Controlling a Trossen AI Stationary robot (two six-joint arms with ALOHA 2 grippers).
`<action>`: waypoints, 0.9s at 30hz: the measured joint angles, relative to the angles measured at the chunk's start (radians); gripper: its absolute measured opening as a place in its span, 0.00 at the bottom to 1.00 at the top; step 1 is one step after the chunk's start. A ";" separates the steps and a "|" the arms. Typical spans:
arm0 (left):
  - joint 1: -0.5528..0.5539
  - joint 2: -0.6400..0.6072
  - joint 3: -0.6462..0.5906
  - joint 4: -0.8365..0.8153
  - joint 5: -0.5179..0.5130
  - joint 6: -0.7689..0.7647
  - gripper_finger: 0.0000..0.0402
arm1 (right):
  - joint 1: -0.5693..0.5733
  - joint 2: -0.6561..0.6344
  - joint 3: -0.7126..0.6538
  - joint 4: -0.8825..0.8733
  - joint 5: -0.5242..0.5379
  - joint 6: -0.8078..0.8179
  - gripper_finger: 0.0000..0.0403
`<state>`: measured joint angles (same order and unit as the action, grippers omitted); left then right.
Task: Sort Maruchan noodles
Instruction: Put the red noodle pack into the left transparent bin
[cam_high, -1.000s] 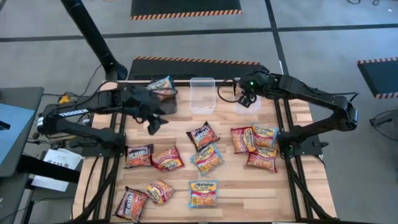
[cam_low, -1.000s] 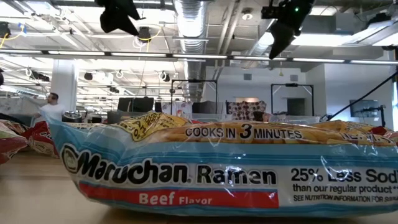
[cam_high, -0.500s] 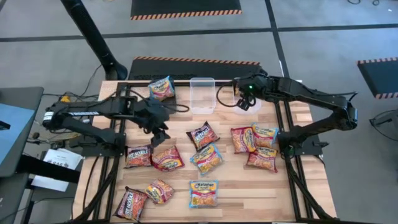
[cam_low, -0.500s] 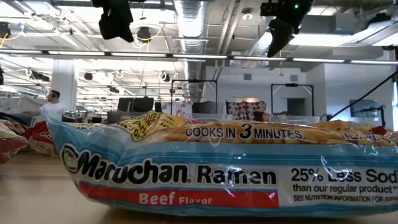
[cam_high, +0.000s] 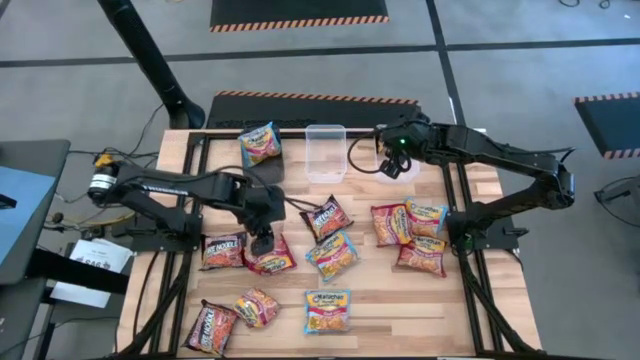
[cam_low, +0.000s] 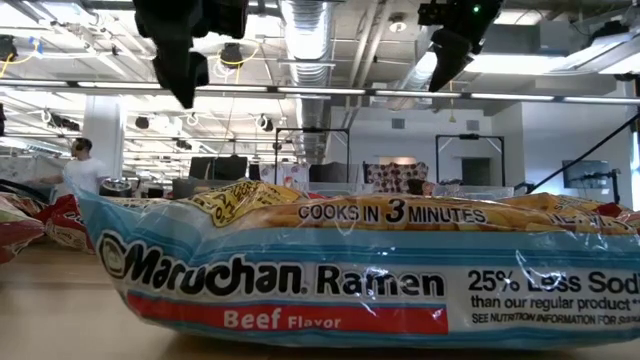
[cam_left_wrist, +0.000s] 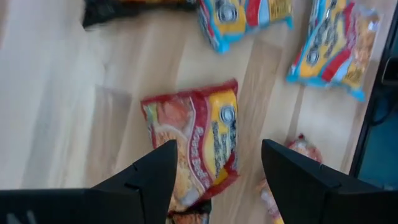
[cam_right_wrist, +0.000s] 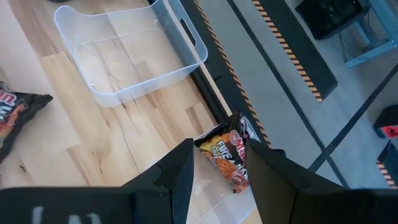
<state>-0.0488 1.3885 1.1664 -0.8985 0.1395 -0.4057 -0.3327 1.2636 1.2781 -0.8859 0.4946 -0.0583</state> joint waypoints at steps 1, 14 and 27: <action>-0.006 0.010 0.000 -0.008 0.008 0.000 0.55 | 0.000 0.000 0.000 -0.003 0.000 0.011 0.42; -0.050 0.092 0.001 -0.021 0.005 0.110 0.55 | 0.018 0.000 0.000 -0.091 -0.003 0.119 0.45; -0.102 0.261 0.000 -0.026 0.004 0.265 0.55 | 0.045 0.000 0.000 -0.101 -0.009 0.197 0.50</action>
<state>-0.1509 1.6493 1.1667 -0.9246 0.1440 -0.1403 -0.2874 1.2638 1.2781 -0.9867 0.4859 0.1390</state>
